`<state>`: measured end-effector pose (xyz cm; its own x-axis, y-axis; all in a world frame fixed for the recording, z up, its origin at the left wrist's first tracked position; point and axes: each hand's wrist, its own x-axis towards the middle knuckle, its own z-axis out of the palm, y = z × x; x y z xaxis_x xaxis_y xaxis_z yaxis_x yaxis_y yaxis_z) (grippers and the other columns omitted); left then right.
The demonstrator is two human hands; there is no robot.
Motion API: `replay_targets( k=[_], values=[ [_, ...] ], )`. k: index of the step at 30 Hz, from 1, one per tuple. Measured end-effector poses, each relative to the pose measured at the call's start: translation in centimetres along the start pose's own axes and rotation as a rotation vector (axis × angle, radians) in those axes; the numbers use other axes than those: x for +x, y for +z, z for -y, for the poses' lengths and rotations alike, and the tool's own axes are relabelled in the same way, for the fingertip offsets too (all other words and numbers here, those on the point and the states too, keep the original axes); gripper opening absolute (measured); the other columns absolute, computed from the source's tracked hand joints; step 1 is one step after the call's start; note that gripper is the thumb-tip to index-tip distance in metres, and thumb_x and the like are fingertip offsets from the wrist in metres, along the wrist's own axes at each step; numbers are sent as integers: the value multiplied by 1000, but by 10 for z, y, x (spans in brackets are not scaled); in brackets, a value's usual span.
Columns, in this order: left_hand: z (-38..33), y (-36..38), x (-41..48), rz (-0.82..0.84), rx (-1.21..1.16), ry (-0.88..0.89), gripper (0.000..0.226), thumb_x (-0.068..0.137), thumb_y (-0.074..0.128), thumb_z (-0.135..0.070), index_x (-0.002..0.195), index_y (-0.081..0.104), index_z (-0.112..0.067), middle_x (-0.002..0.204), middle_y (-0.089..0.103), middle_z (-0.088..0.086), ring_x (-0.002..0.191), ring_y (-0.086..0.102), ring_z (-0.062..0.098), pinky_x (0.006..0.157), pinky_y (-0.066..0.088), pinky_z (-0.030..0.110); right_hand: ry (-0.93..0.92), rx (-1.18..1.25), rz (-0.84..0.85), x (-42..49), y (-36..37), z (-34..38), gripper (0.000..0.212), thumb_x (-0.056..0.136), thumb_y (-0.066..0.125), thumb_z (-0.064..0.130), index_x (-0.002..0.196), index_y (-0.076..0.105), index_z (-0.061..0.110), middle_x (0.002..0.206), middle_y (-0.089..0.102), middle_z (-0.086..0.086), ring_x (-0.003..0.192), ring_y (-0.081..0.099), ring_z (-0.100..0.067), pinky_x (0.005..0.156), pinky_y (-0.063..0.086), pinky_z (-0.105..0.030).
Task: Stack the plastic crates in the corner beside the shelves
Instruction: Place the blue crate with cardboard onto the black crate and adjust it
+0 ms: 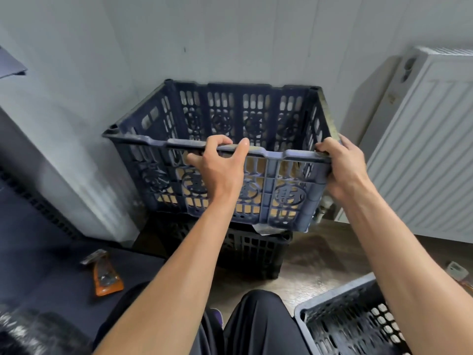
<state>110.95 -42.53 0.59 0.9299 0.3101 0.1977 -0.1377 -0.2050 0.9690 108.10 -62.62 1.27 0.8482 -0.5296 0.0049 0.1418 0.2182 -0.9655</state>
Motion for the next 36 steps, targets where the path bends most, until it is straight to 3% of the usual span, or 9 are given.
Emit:
replay_targets(
  k=[4,8,14,20,23,30,36],
  values=[
    [-7,-17,11,12,11,67,26,74,74,-56,87,60,-38,112,34,-1,80,47,-4,55,34,-7,-3,64,-6,-5,11,-5,18,71,64,10,66,51,21,66,47,0,61,46,-17,59,46,-29],
    [0,-29,23,36,-12,58,25,76,74,-53,89,61,-37,113,34,-2,87,48,-3,58,34,-8,-49,58,-4,-10,26,-10,18,73,63,9,66,54,21,63,50,6,59,47,-12,56,46,-24],
    [11,-31,23,52,23,-1,23,79,69,-57,90,58,-40,111,36,-3,76,55,2,46,36,0,-71,1,-10,-11,32,-11,15,71,63,10,83,63,18,81,57,-3,76,52,-19,67,52,-34],
    [14,-23,9,80,92,6,25,78,70,-56,92,58,-39,114,35,0,74,49,-2,43,34,5,3,41,-13,-14,12,-23,13,75,63,7,84,57,15,82,51,-7,77,48,-23,70,51,-40],
    [13,-25,9,82,120,10,25,78,69,-57,92,58,-40,114,36,-1,73,49,-2,52,32,9,14,44,2,-14,12,-21,14,74,65,9,85,58,15,80,55,-6,73,53,-22,69,54,-39],
    [20,-32,13,100,153,4,26,80,67,-58,96,59,-39,113,36,1,76,55,6,56,35,15,22,11,-3,-20,19,-21,21,71,63,13,92,64,15,84,59,-6,74,56,-20,69,56,-38],
    [21,-33,16,83,144,-3,27,80,67,-57,96,60,-37,117,36,1,79,50,-1,57,33,15,2,-17,-12,-24,21,-22,13,75,63,14,87,60,16,77,59,1,68,56,-15,67,54,-36]
  ],
)
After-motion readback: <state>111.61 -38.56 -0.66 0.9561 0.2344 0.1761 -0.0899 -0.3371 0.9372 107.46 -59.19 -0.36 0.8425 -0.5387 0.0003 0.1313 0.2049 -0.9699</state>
